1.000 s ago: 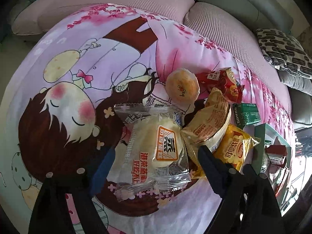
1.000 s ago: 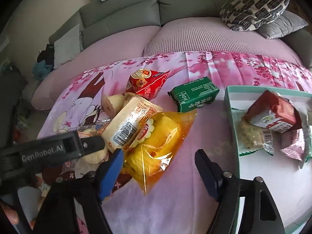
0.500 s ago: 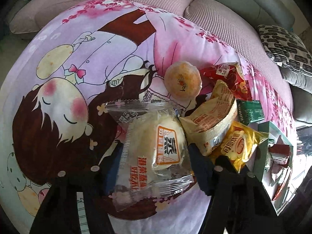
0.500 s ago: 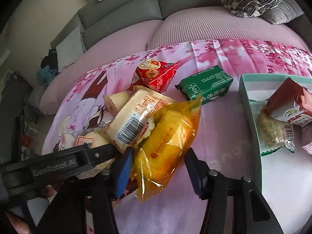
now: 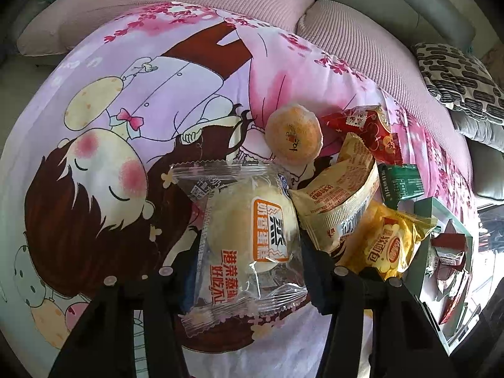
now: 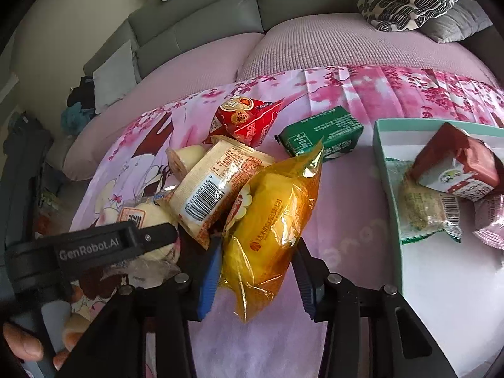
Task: Organize snacks
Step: 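Close the right tool on the yellow bag while the left holds the bun packet, then carry the bun packet in the left tool while the right carries the yellow bag to the tray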
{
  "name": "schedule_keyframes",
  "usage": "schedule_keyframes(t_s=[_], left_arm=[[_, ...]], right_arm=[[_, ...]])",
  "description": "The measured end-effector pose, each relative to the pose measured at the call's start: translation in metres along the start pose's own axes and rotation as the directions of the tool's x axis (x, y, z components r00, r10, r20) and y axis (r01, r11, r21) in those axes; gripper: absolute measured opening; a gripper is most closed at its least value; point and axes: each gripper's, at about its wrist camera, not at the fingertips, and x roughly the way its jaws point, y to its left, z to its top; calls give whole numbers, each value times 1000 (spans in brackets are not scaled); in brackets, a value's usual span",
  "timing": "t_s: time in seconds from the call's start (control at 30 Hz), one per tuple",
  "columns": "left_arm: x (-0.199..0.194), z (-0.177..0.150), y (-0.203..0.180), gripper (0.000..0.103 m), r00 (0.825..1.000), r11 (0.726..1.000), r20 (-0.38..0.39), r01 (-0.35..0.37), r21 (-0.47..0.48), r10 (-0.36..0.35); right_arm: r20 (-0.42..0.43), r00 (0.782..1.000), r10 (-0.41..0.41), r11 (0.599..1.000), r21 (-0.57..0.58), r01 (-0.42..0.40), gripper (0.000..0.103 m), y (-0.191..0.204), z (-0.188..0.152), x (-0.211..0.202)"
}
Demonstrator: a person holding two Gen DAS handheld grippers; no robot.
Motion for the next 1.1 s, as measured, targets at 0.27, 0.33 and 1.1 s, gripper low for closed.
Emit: schedule_keyframes(t_s=[0.27,0.33,1.1], left_arm=[[-9,-5,-7,55,1000,1000,25,7,24,-8],[-11,-6,-8,55,1000,1000,29,8,29,-9],[-50,-15,-10,55,990,999,131,45,31,-49]], right_arm=[[-13,1000,-6,1000,8,6,45,-6,-11,-14],[-14,1000,-2,1000,11,2,45,-8,-13,-18],[69,997,24,999,18,-26,41,-12,-14,-67]])
